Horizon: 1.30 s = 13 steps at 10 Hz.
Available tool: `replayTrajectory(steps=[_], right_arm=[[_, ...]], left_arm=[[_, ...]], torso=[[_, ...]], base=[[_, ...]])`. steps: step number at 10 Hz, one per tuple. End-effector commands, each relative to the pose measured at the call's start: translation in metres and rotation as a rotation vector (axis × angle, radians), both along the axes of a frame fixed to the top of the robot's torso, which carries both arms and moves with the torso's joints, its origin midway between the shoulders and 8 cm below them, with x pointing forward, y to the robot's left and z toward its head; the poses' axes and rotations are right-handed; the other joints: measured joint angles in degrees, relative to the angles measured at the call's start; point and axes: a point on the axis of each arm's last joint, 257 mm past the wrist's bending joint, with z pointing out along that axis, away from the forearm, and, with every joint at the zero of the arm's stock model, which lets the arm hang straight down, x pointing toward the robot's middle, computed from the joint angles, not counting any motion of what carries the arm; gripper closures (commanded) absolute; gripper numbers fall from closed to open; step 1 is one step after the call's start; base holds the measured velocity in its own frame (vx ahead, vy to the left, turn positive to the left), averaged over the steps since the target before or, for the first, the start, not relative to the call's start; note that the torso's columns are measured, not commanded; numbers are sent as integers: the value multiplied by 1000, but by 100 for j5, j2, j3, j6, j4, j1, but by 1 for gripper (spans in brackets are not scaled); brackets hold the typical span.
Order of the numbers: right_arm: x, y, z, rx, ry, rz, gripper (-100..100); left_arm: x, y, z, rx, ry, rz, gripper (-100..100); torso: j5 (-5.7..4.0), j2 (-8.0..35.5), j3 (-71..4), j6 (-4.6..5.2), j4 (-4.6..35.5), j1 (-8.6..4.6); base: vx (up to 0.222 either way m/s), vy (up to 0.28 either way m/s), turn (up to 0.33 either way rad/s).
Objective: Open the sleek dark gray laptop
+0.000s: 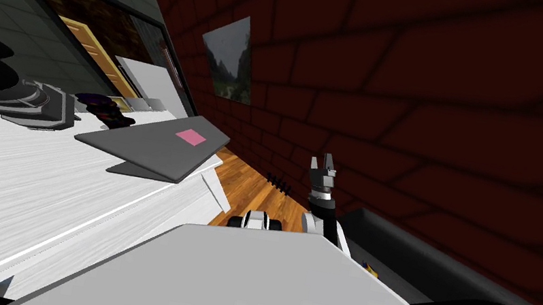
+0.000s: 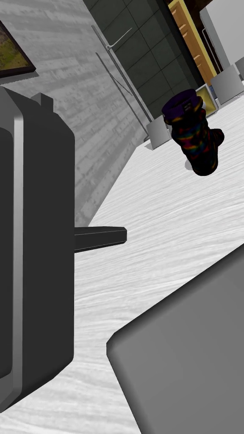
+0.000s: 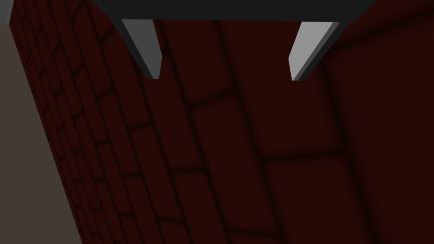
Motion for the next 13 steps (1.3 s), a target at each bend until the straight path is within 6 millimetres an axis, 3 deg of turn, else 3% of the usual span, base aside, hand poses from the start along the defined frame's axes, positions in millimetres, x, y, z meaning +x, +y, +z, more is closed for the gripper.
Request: replayTrajectory(steps=[1,3,4,11,12,13], right_arm=[[0,0,0,0,0,0,0],[0,0,0,0,0,0,0],[0,0,0,0,0,0,0],[0,0,0,0,0,0,0],[0,0,0,0,0,0,0],[0,0,0,0,0,0,0]], left_arm=[[-9,4,-16,-85,-7,28,100],[-15,5,-27,-143,-13,45,100],[-10,-2,-12,-123,-12,41,-100],[-3,-35,32,-121,-11,40,-100],[-3,-32,29,-121,-12,39,-100],[-4,-33,30,-121,-11,41,0]], torso=[[3,13,7,-2,5,18],[7,12,7,-6,6,27],[3,7,4,-5,4,17],[4,7,3,-5,4,17],[3,5,3,-5,4,13],[0,2,1,-5,2,1]], base=[[-23,104,-115],[-33,118,-74],[-20,82,-16],[-10,39,1],[-5,23,-3],[-1,5,1]])
